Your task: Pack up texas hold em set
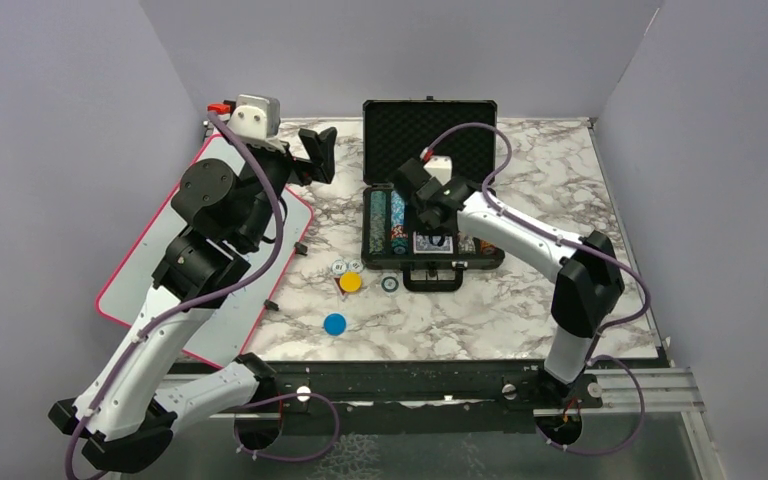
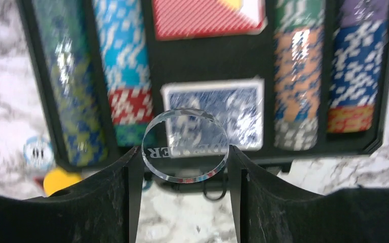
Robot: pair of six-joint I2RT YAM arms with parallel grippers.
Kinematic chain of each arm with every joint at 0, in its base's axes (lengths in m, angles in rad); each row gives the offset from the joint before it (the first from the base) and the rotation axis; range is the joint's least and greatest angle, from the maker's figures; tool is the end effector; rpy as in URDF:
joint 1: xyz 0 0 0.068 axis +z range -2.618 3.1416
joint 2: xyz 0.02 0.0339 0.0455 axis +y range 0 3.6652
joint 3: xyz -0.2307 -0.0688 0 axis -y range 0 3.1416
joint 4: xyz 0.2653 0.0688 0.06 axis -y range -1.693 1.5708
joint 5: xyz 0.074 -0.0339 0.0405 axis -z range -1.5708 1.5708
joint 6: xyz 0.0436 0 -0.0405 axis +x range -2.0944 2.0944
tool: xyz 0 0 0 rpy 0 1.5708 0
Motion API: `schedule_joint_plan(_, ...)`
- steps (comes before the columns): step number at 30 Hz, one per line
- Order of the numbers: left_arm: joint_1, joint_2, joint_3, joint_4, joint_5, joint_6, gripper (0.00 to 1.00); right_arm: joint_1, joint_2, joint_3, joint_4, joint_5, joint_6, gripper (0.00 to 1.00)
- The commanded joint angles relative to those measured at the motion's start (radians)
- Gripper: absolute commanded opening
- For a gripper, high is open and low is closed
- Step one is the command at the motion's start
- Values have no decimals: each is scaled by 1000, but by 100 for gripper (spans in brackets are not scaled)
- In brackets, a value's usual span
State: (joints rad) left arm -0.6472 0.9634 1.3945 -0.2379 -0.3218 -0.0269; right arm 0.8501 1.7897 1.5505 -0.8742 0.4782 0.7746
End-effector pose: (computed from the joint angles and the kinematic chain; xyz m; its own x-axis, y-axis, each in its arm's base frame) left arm 0.1818 -0.1201 0.4905 0.1444 -0.1411 -0.9794 0.3284 0.9405 -0.0871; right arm 0.2736 0.2812 0.2330 -0.7959 0.0348 -0.6044 0.0332 0.9994 0.0138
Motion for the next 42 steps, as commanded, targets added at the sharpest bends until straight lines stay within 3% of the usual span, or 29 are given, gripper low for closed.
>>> schedule_joint_plan(1,1,7,15,-18,-16,-17,94,-109,45,24,139,-13,-112,51)
schedule_joint_plan(11,1,0,23,-49,-14,-43,94,-230,271,263,112,-131,-186,53)
schedule_joint_plan(28,1,-4,14,-63,-30,-48,94,-266,378,348,13,-85,-152,57)
schedule_joint_plan(34,1,-5,14,-63,-36,-44,94,-266,349,355,17,-81,-156,73)
schedule_joint_plan(42,1,-8,42,-63,-64,-12,94,-203,150,192,104,-181,-161,75)
